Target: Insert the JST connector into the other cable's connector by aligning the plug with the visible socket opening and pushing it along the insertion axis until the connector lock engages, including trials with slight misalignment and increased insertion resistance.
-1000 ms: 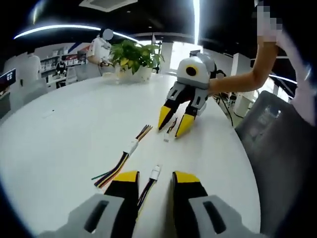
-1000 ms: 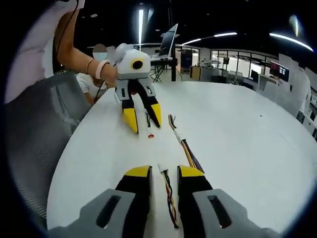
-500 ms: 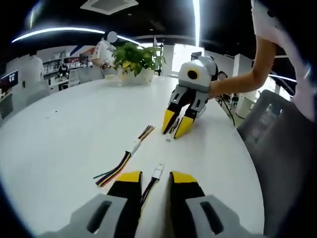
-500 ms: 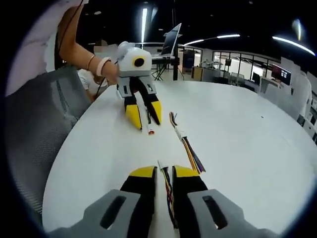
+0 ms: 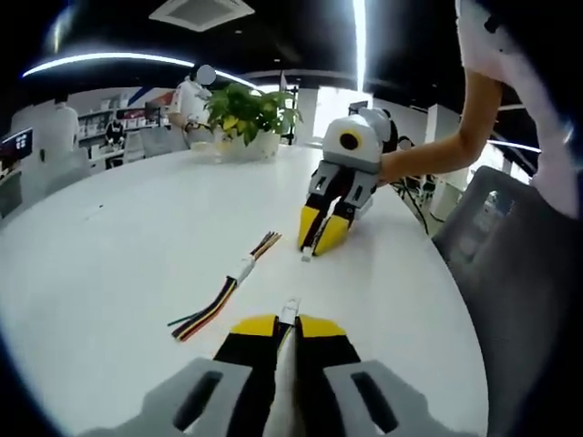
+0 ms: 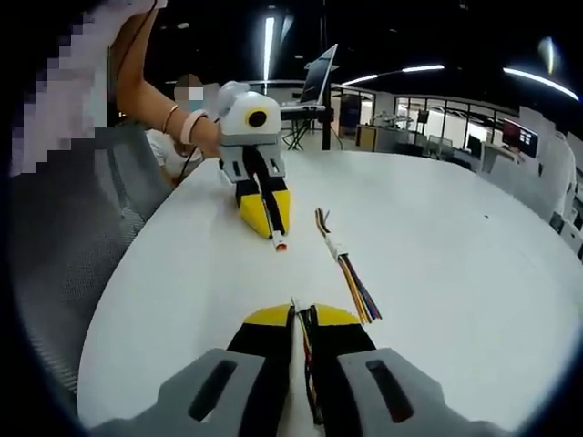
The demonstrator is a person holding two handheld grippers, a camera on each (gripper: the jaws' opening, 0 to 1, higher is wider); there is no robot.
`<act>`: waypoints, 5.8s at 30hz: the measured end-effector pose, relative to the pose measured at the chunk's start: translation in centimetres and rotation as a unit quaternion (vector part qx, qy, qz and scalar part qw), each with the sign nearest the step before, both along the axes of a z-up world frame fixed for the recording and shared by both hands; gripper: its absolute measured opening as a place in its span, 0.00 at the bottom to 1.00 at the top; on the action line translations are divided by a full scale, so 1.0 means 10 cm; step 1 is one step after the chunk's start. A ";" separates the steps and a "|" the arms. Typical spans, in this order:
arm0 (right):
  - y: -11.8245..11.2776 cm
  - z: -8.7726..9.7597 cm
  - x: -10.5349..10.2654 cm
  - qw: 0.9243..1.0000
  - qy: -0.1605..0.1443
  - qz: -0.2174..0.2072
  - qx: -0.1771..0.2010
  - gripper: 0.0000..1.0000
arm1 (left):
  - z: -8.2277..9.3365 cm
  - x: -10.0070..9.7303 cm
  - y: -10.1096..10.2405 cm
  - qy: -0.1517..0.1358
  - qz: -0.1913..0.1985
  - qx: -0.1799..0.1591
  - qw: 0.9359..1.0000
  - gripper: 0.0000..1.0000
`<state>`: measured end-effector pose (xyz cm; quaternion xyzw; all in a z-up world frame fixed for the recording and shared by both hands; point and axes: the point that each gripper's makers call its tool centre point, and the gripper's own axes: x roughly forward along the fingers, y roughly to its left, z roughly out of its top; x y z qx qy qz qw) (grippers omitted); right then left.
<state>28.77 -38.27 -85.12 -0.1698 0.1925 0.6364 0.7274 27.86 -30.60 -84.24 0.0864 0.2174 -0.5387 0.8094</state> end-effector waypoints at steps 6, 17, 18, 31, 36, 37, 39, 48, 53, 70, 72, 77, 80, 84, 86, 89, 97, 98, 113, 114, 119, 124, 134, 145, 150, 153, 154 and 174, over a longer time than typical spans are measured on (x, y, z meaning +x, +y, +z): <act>0.03 -0.01 0.02 1.000 0.000 -0.004 -0.004 0.04 | 0.01 0.01 -0.01 -0.009 -0.007 0.005 1.000 0.00; 0.13 0.13 0.06 1.000 0.004 -0.017 0.019 0.03 | 0.12 0.10 -0.01 -0.028 -0.004 0.002 1.000 0.00; 0.14 0.15 0.07 1.000 0.004 -0.018 0.023 0.03 | 0.13 0.10 -0.01 -0.029 -0.005 0.002 1.000 0.00; 0.29 0.22 0.07 0.999 -0.005 -0.019 0.033 0.03 | 0.09 0.12 -0.14 -0.023 -0.018 0.006 1.000 0.00; 0.32 0.20 0.04 0.999 0.000 -0.014 0.033 0.03 | 0.09 0.12 -0.16 -0.014 -0.017 -0.001 1.000 0.00; 0.32 0.20 0.04 0.999 0.000 -0.014 0.032 0.03 | 0.10 0.12 -0.17 -0.007 -0.015 -0.006 1.000 0.00; 0.34 0.19 0.03 0.999 0.001 -0.012 0.033 0.03 | 0.11 0.12 -0.17 -0.007 -0.012 -0.007 1.000 0.00; 0.35 0.19 0.02 0.999 -0.001 -0.009 0.031 0.03 | 0.08 0.10 -0.18 0.000 -0.015 -0.004 1.000 0.00; 0.35 0.17 0.00 1.000 0.001 -0.009 0.027 0.03 | 0.08 0.10 -0.18 -0.001 -0.015 -0.004 1.000 0.00; 0.36 0.13 0.01 0.999 0.021 -0.020 0.027 0.03 | 0.08 0.08 -0.20 -0.004 -0.028 0.013 1.000 0.00; 0.35 0.12 0.00 0.999 0.019 -0.019 0.024 0.03 | 0.08 0.08 -0.20 -0.006 -0.032 0.015 0.999 0.00; 0.34 0.11 0.02 0.999 0.020 -0.019 0.023 0.03 | 0.11 0.08 -0.19 -0.012 -0.037 0.019 0.999 0.00; 0.34 0.10 0.04 0.999 0.019 -0.023 0.021 0.03 | 0.14 0.10 -0.20 -0.009 -0.032 0.014 0.999 0.00; 0.34 0.09 0.02 0.999 0.021 -0.023 0.019 0.03 | 0.13 0.11 -0.20 -0.008 -0.038 0.015 0.999 0.00; 0.34 0.07 0.03 0.999 0.022 -0.024 0.018 0.03 | 0.12 0.11 -0.21 -0.015 -0.046 0.023 0.999 0.00; 0.34 0.07 0.04 0.999 0.023 -0.026 0.019 0.03 | 0.10 0.12 -0.21 -0.014 -0.045 0.025 0.999 0.00; 0.36 0.07 0.02 0.999 0.032 -0.028 0.021 0.03 | 0.06 0.09 -0.19 -0.020 -0.056 0.041 0.997 0.00; 0.36 0.07 0.02 0.999 0.032 -0.028 0.020 0.03 | 0.05 0.09 -0.19 -0.020 -0.056 0.041 0.997 0.00; 0.38 0.08 0.00 0.999 0.030 -0.029 0.013 0.03 | 0.04 0.10 -0.25 -0.010 -0.054 0.046 0.997 0.00; 0.38 0.09 0.00 0.999 0.029 -0.029 0.014 0.03 | 0.05 0.11 -0.25 -0.012 -0.055 0.046 0.997 0.00; 0.38 0.10 0.00 0.999 0.030 -0.029 0.016 0.02 | 0.04 0.11 -0.26 -0.024 -0.065 0.052 0.996 0.00; 0.39 0.11 0.01 0.999 0.028 -0.033 0.021 0.02 | 0.05 0.14 -0.26 -0.026 -0.059 0.053 0.997 0.00; 0.40 0.08 0.06 0.999 0.026 -0.038 0.024 0.02 | 0.02 0.18 -0.26 -0.033 -0.059 0.061 0.996 0.00; 0.47 0.08 0.08 0.999 0.021 -0.040 0.030 0.02 | 0.00 0.23 -0.16 -0.032 -0.051 0.063 0.996 0.00; 0.46 0.05 0.08 0.998 0.022 -0.043 0.031 0.02 | -0.01 0.22 -0.16 -0.029 -0.051 0.062 0.996 0.00; 0.46 0.03 0.08 0.998 0.025 -0.048 0.034 0.03 | -0.01 0.21 -0.16 -0.029 -0.049 0.059 0.997 0.00; 0.46 0.03 0.08 0.998 0.027 -0.049 0.035 0.03 | -0.02 0.21 -0.16 -0.026 -0.046 0.056 0.997 0.00; 0.52 0.03 0.06 0.998 0.013 -0.055 0.031 0.04 | -0.04 0.19 -0.07 -0.020 0.000 0.050 0.999 0.03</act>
